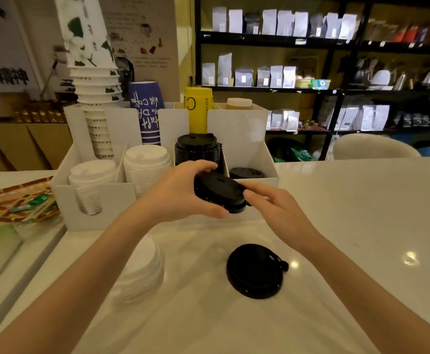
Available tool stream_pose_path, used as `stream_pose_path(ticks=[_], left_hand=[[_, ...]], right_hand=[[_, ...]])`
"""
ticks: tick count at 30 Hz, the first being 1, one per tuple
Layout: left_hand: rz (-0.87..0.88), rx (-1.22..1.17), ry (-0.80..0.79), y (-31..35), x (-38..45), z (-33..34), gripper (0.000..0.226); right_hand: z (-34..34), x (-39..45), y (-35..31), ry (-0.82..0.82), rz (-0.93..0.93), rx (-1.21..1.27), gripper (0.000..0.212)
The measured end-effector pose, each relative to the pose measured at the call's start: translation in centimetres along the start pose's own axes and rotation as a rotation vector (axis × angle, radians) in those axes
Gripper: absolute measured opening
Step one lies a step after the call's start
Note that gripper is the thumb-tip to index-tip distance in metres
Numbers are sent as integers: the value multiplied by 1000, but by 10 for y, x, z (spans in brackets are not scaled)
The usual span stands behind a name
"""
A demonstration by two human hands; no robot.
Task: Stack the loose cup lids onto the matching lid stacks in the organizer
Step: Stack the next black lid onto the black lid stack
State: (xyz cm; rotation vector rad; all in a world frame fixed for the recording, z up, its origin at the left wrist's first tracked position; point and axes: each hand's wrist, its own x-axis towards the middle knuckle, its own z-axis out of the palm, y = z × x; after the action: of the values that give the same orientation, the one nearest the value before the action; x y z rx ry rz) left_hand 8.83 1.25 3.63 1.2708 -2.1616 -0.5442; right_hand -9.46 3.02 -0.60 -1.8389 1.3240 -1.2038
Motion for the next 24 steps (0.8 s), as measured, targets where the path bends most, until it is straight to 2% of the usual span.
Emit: stream_pose_path(ticks=[3, 9, 13, 17, 24], left_hand=[[70, 6, 129, 3, 12, -13, 84], [172, -62, 291, -6, 39, -34, 74], [108, -131, 399, -21, 56, -39, 73], [78, -185, 440, -34, 67, -36, 67], [-37, -100, 457, -44, 78, -27, 64]], right_hand=[[-3, 21, -11, 59, -51, 36, 32], [-2, 59, -38, 148, -200, 133, 28], [8, 85, -39, 259, -164, 207, 28], [15, 98, -37, 162, -132, 253, 35], [23, 116, -21, 68, -104, 325, 37]])
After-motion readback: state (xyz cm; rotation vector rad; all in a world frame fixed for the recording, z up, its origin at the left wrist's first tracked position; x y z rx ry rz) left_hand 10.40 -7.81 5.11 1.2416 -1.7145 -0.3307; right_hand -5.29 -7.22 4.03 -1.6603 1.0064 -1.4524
